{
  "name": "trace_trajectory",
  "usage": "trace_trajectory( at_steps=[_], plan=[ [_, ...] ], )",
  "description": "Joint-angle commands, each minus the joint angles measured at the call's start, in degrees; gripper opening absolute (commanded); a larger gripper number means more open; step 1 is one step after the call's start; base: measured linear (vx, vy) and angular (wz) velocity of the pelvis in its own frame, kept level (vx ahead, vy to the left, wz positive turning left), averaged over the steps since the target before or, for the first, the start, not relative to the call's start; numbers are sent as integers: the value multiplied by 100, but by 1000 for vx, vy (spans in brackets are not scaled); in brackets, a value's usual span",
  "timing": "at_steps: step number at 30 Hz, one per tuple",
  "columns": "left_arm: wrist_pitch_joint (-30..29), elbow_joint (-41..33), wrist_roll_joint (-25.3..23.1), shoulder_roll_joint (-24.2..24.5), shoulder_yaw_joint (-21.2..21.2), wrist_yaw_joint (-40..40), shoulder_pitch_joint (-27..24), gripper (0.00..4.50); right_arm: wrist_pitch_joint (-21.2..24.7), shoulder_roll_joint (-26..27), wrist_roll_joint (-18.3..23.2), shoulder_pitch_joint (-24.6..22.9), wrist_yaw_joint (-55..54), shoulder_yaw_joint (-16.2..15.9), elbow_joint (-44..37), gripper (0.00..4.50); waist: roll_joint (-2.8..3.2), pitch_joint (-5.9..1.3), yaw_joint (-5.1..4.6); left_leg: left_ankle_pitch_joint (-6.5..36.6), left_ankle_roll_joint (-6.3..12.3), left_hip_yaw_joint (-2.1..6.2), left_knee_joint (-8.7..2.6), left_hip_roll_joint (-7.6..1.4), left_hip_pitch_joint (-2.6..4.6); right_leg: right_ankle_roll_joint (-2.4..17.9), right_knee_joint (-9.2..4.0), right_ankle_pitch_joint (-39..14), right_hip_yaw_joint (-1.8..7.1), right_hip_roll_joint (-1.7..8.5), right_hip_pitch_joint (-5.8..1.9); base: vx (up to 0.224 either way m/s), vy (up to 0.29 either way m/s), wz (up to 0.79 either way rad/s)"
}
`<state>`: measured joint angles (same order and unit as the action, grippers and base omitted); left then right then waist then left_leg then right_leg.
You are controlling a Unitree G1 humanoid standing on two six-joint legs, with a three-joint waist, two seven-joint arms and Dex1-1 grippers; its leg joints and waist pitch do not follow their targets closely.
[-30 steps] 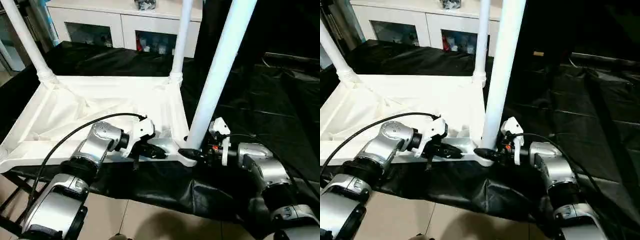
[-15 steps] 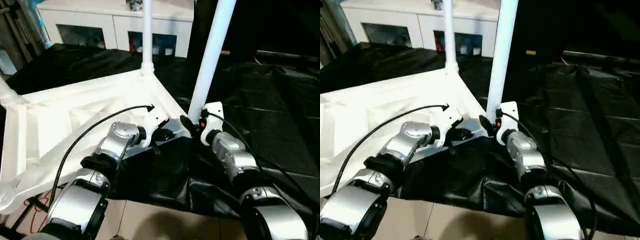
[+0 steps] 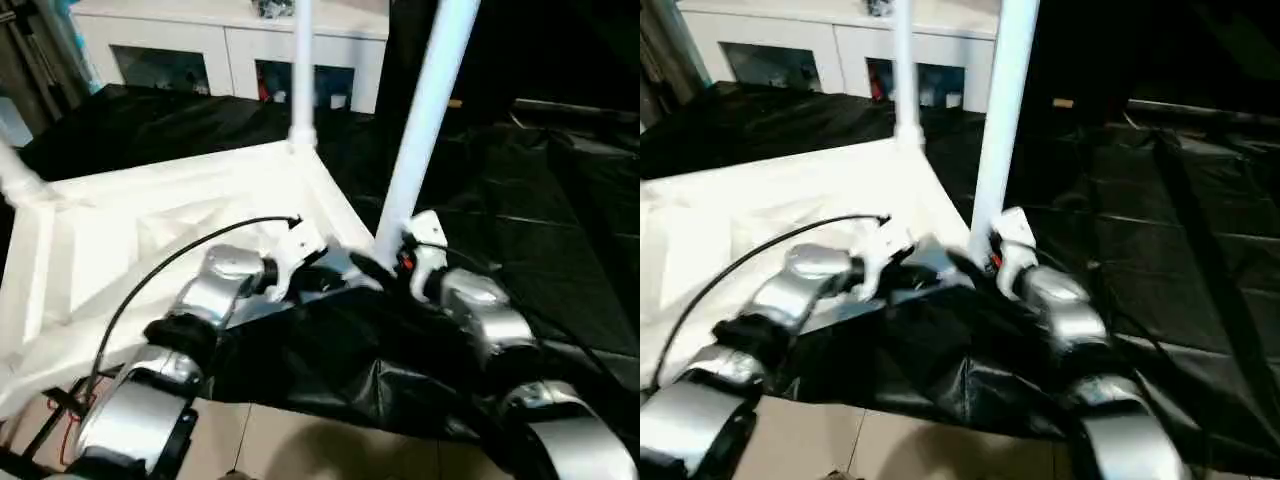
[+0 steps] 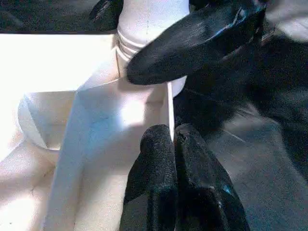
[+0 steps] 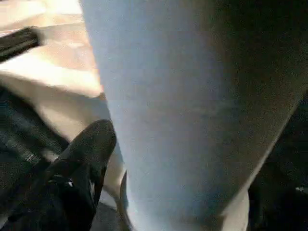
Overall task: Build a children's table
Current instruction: Rotate leg to tighten
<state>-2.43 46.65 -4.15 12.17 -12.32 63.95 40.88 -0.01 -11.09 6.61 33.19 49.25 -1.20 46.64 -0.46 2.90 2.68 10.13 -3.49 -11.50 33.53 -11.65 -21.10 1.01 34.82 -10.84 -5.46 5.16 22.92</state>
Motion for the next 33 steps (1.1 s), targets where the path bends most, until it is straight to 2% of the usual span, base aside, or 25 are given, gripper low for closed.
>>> trace_trajectory(
  at_steps=[1, 4, 7, 14, 16, 18, 21, 27, 31, 33],
  plan=[
    [184, -278, 235, -157, -162, 403, 2, 0, 277, 50, 15, -145, 504, -387, -17, 380, -39, -346, 42, 1196, 510, 80, -367, -238, 48, 1397, -430, -1073, 322, 374, -298, 0, 0, 0],
    [262, -240, 223, -45, -144, 617, 5, 0, 394, -302, 92, -374, 1281, -595, -398, 380, -45, -328, 90, 1299, 438, 82, -374, -235, 58, 1295, -467, -1342, 329, 378, -291, 0, 0, 0],
    [255, -243, 236, 40, -159, 805, 1, 0, 583, -471, 96, -486, 1670, -696, -601, 380, -48, -341, 122, 1220, 433, 86, -372, -237, 55, 1305, -444, -1250, 326, 380, -288, 0, 0, 0],
    [248, -221, 236, 163, -191, 1046, 7, 0, 815, -599, 115, -610, 1957, -796, -862, 329, -37, -343, 138, 1233, 372, 95, -377, -237, 59, 1299, -454, -1326, 321, 384, -284, 0, 0, 0],
    [250, -216, 234, 177, -193, 1091, 4, 0, 850, -602, 119, -626, 1962, -837, -903, 302, -30, -343, 146, 1235, 350, 95, -379, -234, 63, 1297, -455, -1316, 323, 381, -281, 0, 0, 0],
    [255, -213, 236, 183, -193, 1112, 5, 0, 878, -599, 125, -638, 1968, -848, -946, 294, -41, -349, 147, 1222, 342, 94, -375, -234, 65, 1308, -447, -1271, 322, 382, -283, 0, 0, 0],
    [246, -222, 242, 191, -195, 1137, 0, 0, 936, -580, 130, -663, 1988, -830, -1024, 274, -37, -349, 154, 1203, 342, 94, -372, -229, 57, 1312, -447, -1246, 322, 385, -288, 0, 0, 0],
    [221, -176, 224, 126, -128, 909, 29, 0, 1008, -517, 148, -747, 1885, -807, -1146, 267, -34, -347, 172, 1206, 340, 95, -375, -233, 67, 1283, -451, -1287, 322, 386, -283, 0, 0, 0],
    [158, 1, 180, -63, 14, 305, 191, 0, 891, -246, 139, -674, 1185, -565, -947, 267, -38, -332, 172, 1337, 269, 98, -386, -232, 81, 1218, -483, -1551, 325, 393, -264, 0, 0, 0],
    [107, 67, 147, -153, 57, 40, 265, 0, 878, -87, 118, -579, 720, -420, -793, 267, -38, -317, 134, 1505, 153, 116, -396, -213, 99, 1127, -529, -1958, 322, 408, -242, 0, 0, 0]
  ],
)
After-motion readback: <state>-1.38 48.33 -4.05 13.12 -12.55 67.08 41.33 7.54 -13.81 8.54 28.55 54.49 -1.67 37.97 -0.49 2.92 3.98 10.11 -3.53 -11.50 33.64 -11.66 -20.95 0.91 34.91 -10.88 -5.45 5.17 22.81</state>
